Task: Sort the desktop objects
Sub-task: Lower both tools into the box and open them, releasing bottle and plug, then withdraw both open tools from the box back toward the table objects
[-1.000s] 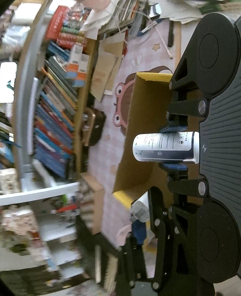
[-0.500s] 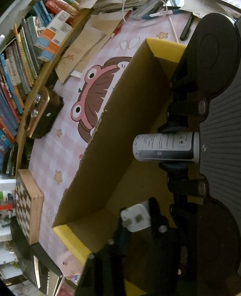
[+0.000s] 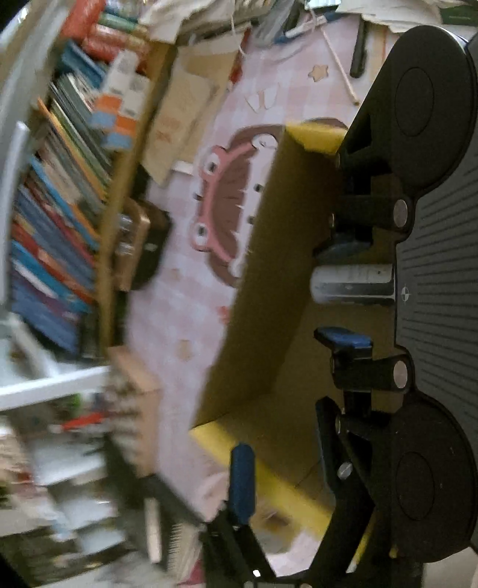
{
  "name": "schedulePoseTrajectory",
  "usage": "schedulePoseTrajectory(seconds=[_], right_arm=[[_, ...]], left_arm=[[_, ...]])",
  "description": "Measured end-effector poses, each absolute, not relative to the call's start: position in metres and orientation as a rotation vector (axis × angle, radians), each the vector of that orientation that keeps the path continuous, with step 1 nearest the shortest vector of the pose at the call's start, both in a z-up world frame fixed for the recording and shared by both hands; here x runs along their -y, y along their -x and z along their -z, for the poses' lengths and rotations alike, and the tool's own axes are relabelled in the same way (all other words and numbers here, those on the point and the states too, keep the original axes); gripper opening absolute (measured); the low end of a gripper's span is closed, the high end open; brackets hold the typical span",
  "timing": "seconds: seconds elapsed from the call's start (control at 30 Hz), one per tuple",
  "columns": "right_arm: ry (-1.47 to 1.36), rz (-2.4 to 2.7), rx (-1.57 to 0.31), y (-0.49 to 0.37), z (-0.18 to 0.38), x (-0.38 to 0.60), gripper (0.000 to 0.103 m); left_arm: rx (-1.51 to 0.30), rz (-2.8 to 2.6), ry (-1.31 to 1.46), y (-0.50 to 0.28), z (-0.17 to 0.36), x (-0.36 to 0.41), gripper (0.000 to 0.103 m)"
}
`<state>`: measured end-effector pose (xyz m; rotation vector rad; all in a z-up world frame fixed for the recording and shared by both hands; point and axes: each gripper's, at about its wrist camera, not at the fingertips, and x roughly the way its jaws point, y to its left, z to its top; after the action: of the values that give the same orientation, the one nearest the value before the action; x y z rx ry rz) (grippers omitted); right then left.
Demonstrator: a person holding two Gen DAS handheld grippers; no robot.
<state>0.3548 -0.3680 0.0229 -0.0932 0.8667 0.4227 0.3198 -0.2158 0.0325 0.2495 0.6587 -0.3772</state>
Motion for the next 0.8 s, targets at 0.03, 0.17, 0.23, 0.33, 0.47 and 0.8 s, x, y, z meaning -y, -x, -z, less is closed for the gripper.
schedulePoseTrajectory(seconds=[0.03, 0.17, 0.23, 0.33, 0.47, 0.8], right_arm=[[0.077, -0.413, -0.827, -0.347, -0.03, 0.371, 0.041], [0.005, -0.374, -0.688, -0.32, -0.054, 0.38, 0.049], [-0.006, -0.343, -0.622, -0.306, -0.062, 0.382, 0.053], [-0.009, -0.286, -0.541, -0.283, -0.069, 0.382, 0.065], [0.018, -0.197, -0.443, -0.249, -0.073, 0.38, 0.092], [-0.012, -0.034, -0.359, -0.175, -0.063, 0.358, 0.1]], left_arm=[[-0.633, 0.364, -0.243, -0.315, -0.038, 0.213, 0.073], [-0.482, 0.274, -0.23, -0.284, -0.061, 0.201, 0.091], [-0.419, 0.243, -0.216, -0.266, -0.069, 0.194, 0.093], [-0.361, 0.206, -0.198, -0.242, -0.076, 0.186, 0.099], [-0.337, 0.162, -0.168, -0.214, -0.076, 0.173, 0.103], [-0.331, 0.08, -0.11, -0.162, -0.065, 0.135, 0.103]])
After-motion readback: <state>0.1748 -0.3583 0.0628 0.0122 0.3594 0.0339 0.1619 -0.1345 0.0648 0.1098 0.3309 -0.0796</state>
